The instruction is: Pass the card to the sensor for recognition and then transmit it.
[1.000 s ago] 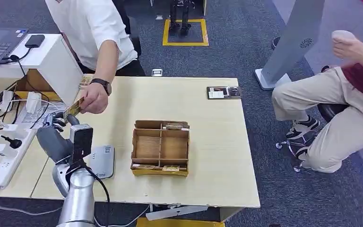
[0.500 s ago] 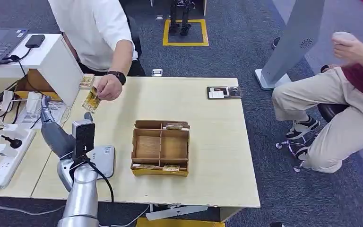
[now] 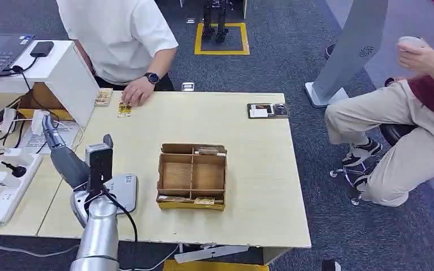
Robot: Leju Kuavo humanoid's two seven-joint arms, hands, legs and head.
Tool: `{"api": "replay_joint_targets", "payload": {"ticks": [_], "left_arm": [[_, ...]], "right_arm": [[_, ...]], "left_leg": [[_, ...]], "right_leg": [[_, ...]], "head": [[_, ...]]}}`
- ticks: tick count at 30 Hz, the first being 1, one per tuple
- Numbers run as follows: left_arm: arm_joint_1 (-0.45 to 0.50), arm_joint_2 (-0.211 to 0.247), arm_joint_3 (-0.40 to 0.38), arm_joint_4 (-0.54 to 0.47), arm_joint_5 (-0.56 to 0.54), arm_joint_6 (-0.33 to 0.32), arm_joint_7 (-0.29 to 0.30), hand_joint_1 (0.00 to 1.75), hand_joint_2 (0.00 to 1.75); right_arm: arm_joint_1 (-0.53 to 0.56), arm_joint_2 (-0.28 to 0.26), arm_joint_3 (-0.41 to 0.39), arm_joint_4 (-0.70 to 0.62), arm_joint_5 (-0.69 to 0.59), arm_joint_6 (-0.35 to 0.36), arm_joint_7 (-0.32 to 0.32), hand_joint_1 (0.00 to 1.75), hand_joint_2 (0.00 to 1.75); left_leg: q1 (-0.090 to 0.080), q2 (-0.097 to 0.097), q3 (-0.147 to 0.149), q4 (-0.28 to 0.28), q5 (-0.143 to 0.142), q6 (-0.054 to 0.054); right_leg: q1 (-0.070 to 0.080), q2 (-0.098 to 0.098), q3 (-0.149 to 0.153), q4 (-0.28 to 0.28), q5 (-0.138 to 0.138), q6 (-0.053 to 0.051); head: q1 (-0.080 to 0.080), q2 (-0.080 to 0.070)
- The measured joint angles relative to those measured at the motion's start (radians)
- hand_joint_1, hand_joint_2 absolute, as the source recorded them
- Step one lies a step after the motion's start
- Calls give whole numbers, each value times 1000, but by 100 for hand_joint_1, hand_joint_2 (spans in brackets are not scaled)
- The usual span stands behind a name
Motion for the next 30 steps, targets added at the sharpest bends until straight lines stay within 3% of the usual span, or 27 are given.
{"api": "replay_joint_targets", "payload": {"ticks": [22, 30], "left_arm": [[-1, 0, -14, 0, 73, 0, -37, 0, 175], [21, 2, -35, -44, 164, 0, -82, 0, 175]], "right_arm": [[30, -16, 44, -13, 3, 0, 23, 0, 175], [40, -20, 41, -19, -24, 0, -2, 0, 175]], "left_leg": [[0, 0, 0, 0, 0, 0], [0, 0, -1, 0, 0, 0]], "right_leg": [[0, 0, 0, 0, 0, 0], [0, -1, 0, 0, 0, 0]], "head": [[0, 0], [0, 0]]}}
